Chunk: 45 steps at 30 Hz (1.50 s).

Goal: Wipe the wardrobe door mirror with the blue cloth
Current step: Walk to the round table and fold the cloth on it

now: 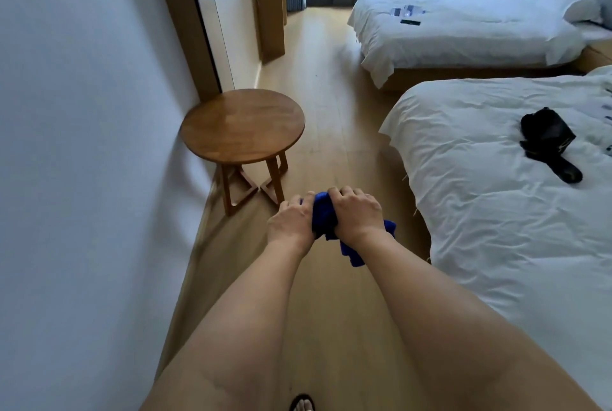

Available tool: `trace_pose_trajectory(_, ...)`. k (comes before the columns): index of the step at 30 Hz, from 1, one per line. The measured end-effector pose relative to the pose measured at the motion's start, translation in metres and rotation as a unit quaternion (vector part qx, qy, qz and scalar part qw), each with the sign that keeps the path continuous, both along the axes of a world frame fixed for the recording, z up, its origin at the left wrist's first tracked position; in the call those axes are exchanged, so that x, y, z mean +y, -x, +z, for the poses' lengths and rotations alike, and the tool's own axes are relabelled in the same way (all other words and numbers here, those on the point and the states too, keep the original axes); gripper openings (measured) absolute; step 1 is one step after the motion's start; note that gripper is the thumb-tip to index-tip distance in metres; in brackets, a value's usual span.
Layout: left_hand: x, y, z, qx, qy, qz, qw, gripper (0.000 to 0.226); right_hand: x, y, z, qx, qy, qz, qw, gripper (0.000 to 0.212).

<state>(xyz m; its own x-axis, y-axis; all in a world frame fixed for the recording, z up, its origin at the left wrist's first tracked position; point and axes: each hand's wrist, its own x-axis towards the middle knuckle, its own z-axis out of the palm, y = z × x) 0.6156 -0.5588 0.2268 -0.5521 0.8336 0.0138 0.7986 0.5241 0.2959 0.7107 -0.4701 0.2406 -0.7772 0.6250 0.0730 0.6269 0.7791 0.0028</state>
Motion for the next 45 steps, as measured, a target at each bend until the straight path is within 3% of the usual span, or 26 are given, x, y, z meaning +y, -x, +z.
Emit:
trace_pose_trajectory(6, 0.049, 0.053, -0.013, 0.034, 0.026, -0.006, 0.999, 0.067, 0.049, 0.051, -0.014, 0.005, 0.011, 0.005, 1.000, 0.070)
trace_pose_trajectory(18, 0.203, 0.122, -0.021, 0.017, 0.047, 0.039, 0.998, 0.068, 0.211, 0.135, -0.026, -0.014, -0.004, 0.052, 0.999, 0.053)
trace_pose_trajectory(26, 0.311, 0.163, -0.012, 0.008, 0.056, 0.067, 0.996, 0.064, 0.324, 0.180, -0.017, -0.036, 0.004, 0.069, 0.997, 0.058)
trace_pose_trajectory(45, 0.469, 0.309, -0.024, -0.041, 0.030, 0.127, 0.991, 0.065, 0.488, 0.340, -0.023, -0.038, 0.002, 0.137, 0.990, 0.052)
